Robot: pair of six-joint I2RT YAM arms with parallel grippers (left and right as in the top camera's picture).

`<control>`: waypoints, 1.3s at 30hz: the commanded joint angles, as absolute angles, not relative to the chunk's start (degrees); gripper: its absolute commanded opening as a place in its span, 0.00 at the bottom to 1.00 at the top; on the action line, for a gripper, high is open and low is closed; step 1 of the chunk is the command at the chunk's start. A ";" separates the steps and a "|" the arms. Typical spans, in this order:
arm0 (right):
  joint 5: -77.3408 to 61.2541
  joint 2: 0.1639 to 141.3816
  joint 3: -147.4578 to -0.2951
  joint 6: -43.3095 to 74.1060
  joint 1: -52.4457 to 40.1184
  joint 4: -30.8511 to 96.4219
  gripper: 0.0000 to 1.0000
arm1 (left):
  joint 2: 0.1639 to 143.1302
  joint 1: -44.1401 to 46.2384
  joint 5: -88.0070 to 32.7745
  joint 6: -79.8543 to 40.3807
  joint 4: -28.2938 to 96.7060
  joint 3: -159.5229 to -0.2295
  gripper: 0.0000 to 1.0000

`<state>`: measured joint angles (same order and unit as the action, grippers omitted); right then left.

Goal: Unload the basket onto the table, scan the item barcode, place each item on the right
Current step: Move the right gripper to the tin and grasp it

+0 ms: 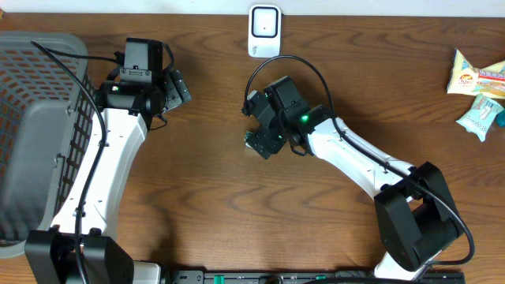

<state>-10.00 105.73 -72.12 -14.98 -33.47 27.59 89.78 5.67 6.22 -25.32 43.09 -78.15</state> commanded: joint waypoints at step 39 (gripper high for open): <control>-16.84 111.20 -72.95 -3.73 -31.29 23.77 0.15 | 89.71 5.41 7.14 -25.61 43.27 -77.89 0.98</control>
